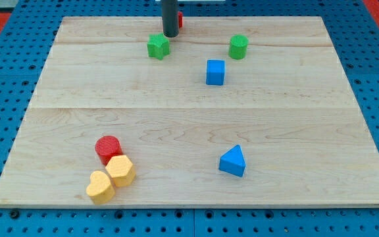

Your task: Slightly move the red star to the right side

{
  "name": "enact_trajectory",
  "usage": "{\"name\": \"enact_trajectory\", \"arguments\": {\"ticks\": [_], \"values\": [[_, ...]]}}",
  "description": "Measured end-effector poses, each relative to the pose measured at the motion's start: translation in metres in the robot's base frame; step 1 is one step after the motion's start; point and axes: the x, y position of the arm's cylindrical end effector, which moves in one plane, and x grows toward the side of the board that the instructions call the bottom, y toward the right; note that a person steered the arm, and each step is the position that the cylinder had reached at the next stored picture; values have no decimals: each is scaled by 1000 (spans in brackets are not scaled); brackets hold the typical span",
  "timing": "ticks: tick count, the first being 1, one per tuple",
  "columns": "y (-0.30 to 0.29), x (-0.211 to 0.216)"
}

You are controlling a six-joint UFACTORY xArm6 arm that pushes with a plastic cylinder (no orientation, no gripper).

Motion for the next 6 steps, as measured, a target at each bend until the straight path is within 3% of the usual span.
{"name": "enact_trajectory", "arguments": {"ticks": [1, 2, 3, 4, 6], "values": [[-78, -18], [-95, -49], [-65, -48], [27, -47], [98, 9]]}}
